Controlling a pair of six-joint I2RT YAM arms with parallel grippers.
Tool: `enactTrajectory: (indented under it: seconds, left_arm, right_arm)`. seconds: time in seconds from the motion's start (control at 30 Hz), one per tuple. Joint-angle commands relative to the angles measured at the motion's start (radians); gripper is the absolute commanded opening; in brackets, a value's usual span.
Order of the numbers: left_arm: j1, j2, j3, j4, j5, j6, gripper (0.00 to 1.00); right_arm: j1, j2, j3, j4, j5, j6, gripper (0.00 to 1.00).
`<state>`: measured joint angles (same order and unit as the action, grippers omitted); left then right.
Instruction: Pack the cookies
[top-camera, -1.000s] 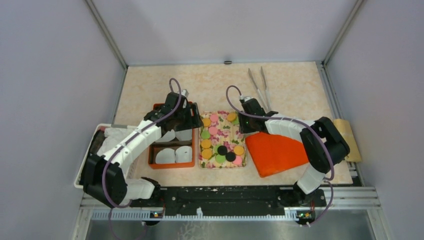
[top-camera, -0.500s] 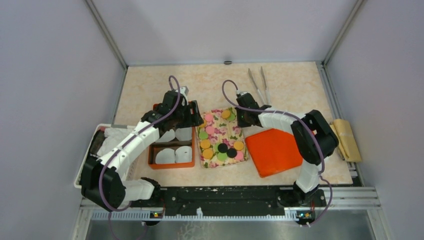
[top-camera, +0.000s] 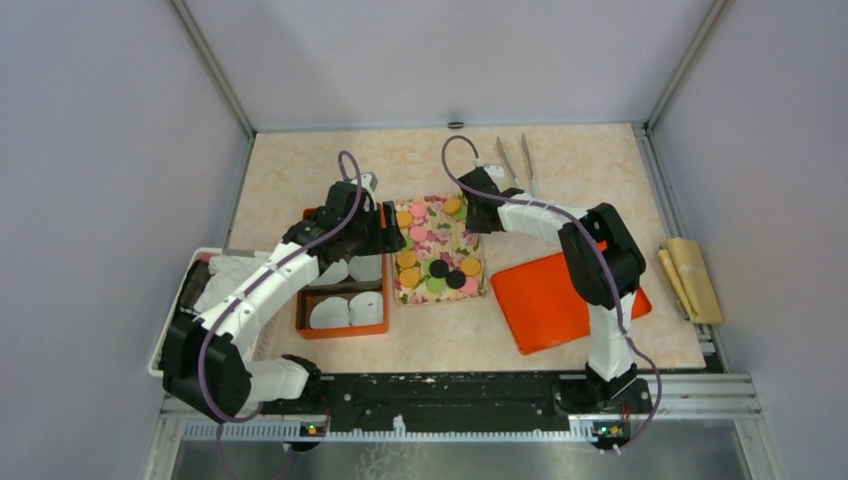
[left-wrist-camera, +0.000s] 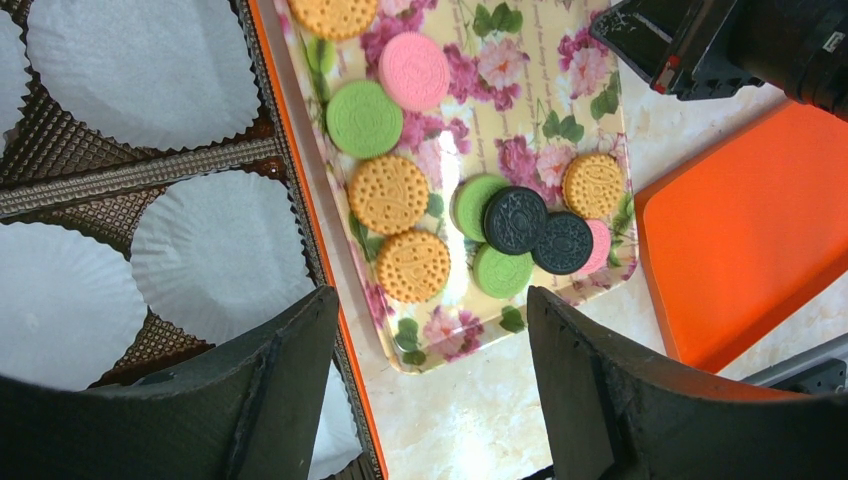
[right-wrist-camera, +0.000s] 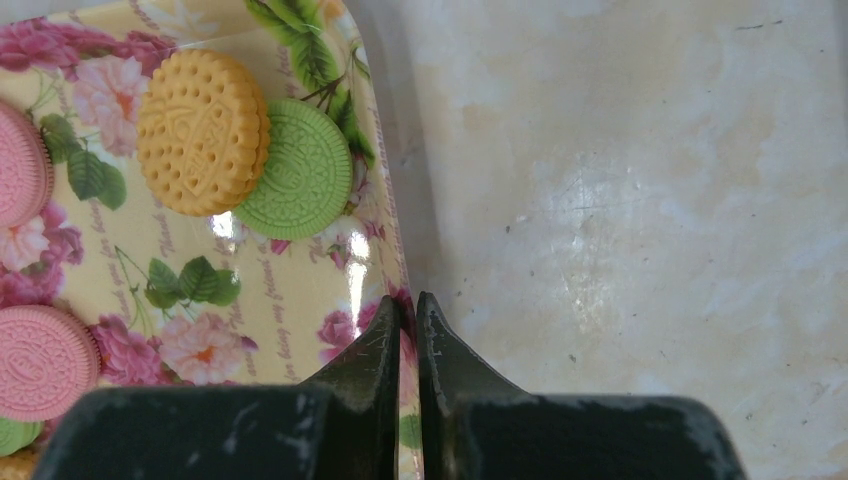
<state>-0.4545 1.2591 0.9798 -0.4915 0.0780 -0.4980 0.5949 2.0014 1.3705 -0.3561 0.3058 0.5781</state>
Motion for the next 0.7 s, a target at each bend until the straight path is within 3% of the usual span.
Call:
enactTrajectory:
  seconds: [0.0,0.13,0.43,0.5,0.57,0.67]
  left_arm:
    - [-0.004,0.012,0.042,0.042,0.0,0.012,0.75]
    - [-0.003,0.029,0.045,0.044,0.007,0.015,0.75]
    - [-0.004,0.008,0.04,0.022,-0.045,0.029,0.75]
    - [-0.004,0.007,0.036,0.022,-0.05,0.029,0.75]
    - [-0.003,0.009,0.033,0.024,-0.048,0.027,0.75]
    - [-0.004,0.016,0.03,0.026,-0.041,0.024,0.75]
  right_arm:
    - [-0.014,0.044,0.021,-0.039,0.137,0.131,0.0]
    - [-0.033,0.07,0.047,-0.04,0.139,0.148,0.0]
    - [-0.05,0.094,0.129,-0.068,0.085,0.023,0.02]
    - [-0.05,0.069,0.118,-0.067,0.073,0.0,0.16]
    - [-0.051,0.042,0.109,-0.064,0.057,-0.028,0.42]
    - [-0.05,0.002,0.109,-0.078,0.028,-0.073,0.64]
